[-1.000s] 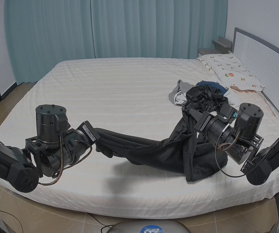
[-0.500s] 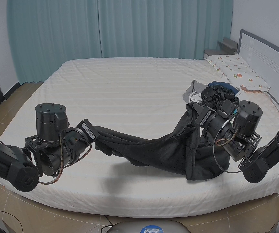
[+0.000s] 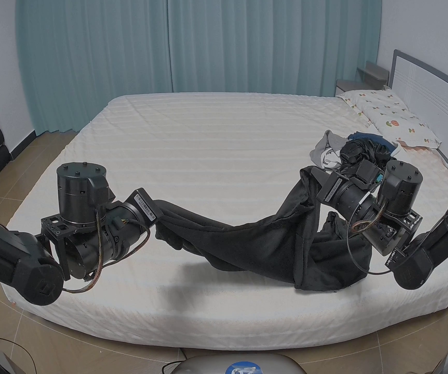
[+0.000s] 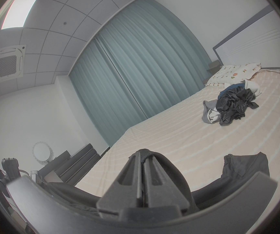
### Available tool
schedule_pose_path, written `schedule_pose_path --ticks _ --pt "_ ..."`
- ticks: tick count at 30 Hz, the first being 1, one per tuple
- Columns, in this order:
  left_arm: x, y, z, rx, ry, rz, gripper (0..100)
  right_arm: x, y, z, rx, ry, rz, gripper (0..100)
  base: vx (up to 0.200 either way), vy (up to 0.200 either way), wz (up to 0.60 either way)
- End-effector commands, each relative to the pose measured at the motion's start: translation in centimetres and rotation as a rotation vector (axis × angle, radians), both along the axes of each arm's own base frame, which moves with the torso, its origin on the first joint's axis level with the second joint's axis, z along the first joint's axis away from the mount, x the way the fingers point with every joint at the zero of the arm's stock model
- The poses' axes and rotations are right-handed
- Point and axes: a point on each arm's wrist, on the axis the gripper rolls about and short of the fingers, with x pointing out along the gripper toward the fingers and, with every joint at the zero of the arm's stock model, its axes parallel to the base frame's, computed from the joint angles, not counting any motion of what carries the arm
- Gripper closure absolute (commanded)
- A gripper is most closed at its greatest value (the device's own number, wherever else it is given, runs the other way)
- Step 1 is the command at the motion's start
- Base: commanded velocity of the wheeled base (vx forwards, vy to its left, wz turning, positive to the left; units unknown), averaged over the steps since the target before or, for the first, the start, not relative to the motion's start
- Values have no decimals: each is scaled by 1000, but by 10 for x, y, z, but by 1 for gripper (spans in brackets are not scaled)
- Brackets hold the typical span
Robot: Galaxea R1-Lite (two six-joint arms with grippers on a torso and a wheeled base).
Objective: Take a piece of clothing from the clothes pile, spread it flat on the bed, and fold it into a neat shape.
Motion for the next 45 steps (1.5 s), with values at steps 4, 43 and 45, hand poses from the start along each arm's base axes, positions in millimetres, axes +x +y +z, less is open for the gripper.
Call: schedule_pose_path --ticks 4,43,45 --pt "-13 -2 -2 7 13 -27 100 -31 -13 5 21 30 11 100 -200 0 0" --pt "109 25 99 -80 41 147 100 84 -71 194 101 -226 -215 100 -51 0 0" --pt "118 24 93 -98 58 145 100 95 -72 185 101 -227 -229 100 200 0 0"
